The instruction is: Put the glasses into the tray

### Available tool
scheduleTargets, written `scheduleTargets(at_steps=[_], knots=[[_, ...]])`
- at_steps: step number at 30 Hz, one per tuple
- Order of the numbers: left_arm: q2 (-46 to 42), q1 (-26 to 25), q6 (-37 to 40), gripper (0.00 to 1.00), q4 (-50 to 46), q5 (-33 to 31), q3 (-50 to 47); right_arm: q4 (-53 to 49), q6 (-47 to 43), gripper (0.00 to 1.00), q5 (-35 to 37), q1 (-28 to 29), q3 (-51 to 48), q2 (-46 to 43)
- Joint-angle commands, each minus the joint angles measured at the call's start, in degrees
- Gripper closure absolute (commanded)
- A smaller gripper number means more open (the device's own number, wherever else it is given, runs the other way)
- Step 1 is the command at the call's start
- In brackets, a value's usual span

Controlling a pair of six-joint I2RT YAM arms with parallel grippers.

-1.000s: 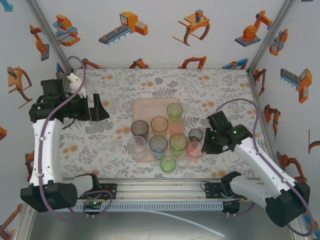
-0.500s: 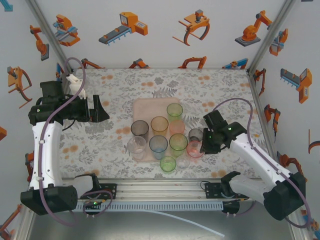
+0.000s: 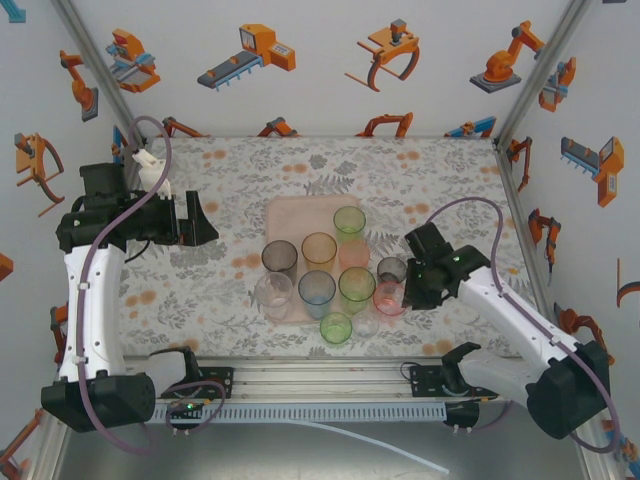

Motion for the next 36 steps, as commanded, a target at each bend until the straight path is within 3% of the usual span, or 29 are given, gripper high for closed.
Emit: scheduleTargets(at_steps=[1, 18, 29, 36], knots=[[-1.2, 0.4, 1.1, 0.03, -0.2, 0.2, -0.2, 1.6, 0.7, 0.71, 1.3, 0.3, -0.2, 1.3], [-1.8, 0.4, 1.6, 0.03, 0.3, 0.0, -0.9, 0.6, 0.2, 0.83, 4.3, 0.5, 2.1, 4.7], [-2.3, 0.4, 1.6, 0.03, 0.3, 0.0, -0.8, -1.6, -0.4, 1.00, 4.7, 0.5, 3.2, 4.0], [-2.8, 0.4, 1.5, 0.03, 0.1, 0.0, -0.7, -3.5, -0.5, 1.00, 4.9, 0.5, 4.2, 2.7]])
